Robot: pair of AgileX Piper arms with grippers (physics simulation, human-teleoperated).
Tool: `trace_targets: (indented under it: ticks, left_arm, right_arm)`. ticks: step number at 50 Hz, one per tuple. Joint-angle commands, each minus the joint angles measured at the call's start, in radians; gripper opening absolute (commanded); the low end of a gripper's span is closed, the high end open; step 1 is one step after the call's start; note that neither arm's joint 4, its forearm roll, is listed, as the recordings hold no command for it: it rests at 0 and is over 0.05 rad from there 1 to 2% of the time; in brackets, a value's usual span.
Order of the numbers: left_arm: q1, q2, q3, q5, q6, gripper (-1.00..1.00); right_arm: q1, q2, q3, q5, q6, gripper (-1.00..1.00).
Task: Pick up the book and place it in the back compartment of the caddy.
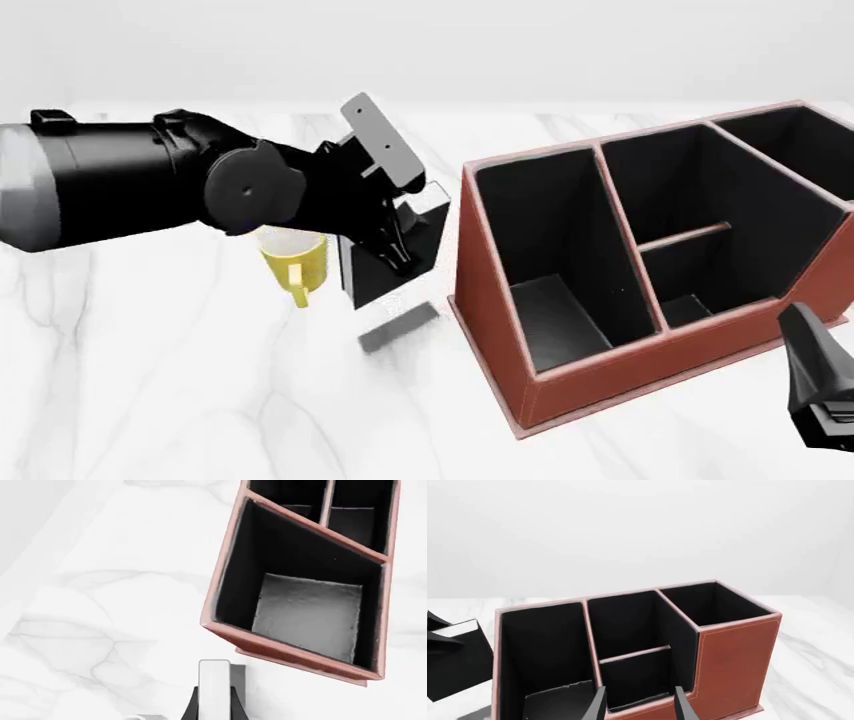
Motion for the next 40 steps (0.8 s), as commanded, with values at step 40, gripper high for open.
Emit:
trace_targets:
  ticks: [40]
  left_arm:
    - [-0.215, 0.060, -1.180, 0.591, -0.055, -1.00]
  right_arm:
    - [0.003, 0.000, 0.001, -0.002, -0.001, 1.00]
